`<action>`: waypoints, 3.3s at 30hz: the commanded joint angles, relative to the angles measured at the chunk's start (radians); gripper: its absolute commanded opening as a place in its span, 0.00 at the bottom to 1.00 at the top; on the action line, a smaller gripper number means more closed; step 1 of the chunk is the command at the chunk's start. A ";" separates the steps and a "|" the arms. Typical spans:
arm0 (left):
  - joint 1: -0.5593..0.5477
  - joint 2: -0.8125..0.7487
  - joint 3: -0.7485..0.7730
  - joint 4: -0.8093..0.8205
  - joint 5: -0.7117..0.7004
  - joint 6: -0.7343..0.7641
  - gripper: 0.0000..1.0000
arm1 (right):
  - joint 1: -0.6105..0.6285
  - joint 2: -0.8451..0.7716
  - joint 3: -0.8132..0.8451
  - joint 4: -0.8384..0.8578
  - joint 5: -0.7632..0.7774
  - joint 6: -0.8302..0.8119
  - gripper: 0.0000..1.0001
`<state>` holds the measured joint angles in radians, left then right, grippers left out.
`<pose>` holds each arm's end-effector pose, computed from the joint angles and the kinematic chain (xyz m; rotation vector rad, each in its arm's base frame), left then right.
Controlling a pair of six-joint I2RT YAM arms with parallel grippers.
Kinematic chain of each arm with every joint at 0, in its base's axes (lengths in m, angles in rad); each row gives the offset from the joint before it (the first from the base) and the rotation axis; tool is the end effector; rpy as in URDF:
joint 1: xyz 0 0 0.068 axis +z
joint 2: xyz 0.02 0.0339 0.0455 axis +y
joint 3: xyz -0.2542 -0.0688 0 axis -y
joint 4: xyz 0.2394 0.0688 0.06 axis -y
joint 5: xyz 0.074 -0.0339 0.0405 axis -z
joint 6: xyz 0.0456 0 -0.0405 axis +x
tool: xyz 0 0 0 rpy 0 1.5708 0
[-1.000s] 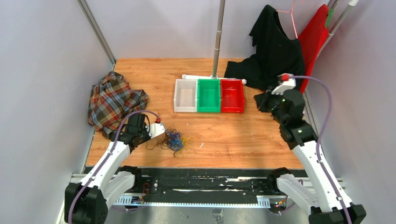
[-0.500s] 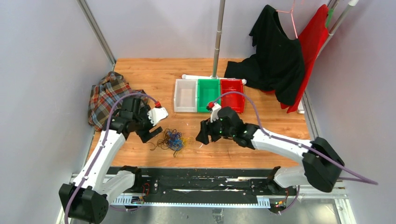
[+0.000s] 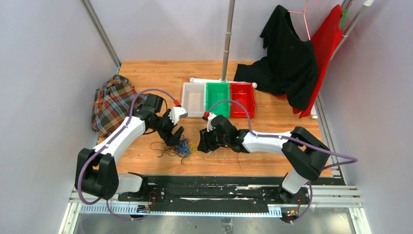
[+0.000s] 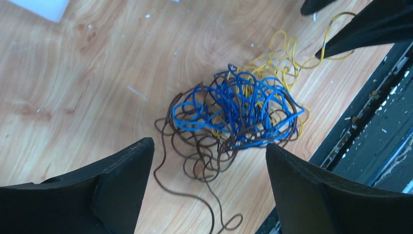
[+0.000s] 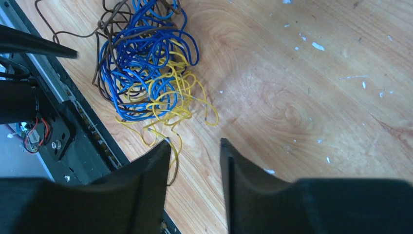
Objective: Untangle the cables
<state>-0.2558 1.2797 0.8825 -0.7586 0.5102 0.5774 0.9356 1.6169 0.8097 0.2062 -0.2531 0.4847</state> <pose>0.2236 -0.0815 0.2156 1.1810 2.3167 -0.5809 0.1914 0.2789 0.1692 -0.6805 2.2609 1.0364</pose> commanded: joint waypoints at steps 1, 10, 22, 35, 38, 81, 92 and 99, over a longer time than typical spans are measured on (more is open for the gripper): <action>-0.036 0.056 -0.028 0.149 0.064 -0.087 0.88 | 0.014 0.022 0.021 0.075 0.021 0.049 0.37; -0.053 0.144 -0.067 0.200 0.004 -0.091 0.37 | 0.013 -0.022 0.002 0.051 0.091 0.078 0.01; -0.048 -0.174 -0.008 -0.010 -0.253 0.046 0.01 | -0.037 -0.303 -0.062 -0.220 0.476 0.008 0.01; -0.002 -0.330 -0.094 -0.039 -0.603 0.267 0.01 | -0.356 -0.823 -0.225 -0.469 0.660 0.001 0.01; 0.003 -0.344 -0.152 0.002 -0.674 0.313 0.01 | -0.489 -0.915 -0.213 -0.513 0.586 -0.028 0.01; -0.008 -0.342 0.000 -0.145 -0.054 0.016 0.01 | -0.568 0.022 0.576 -0.470 0.306 -0.409 0.54; -0.008 -0.325 0.024 -0.146 -0.006 -0.009 0.01 | -0.445 -0.225 0.432 -0.397 0.312 -0.368 0.63; -0.008 -0.310 0.068 -0.145 0.034 -0.046 0.01 | -0.084 -0.383 0.171 -0.185 0.234 -0.307 0.68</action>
<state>-0.2588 0.9661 0.8986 -0.9089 0.4908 0.5648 0.6567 1.2678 1.0931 -0.1055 0.0193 0.1356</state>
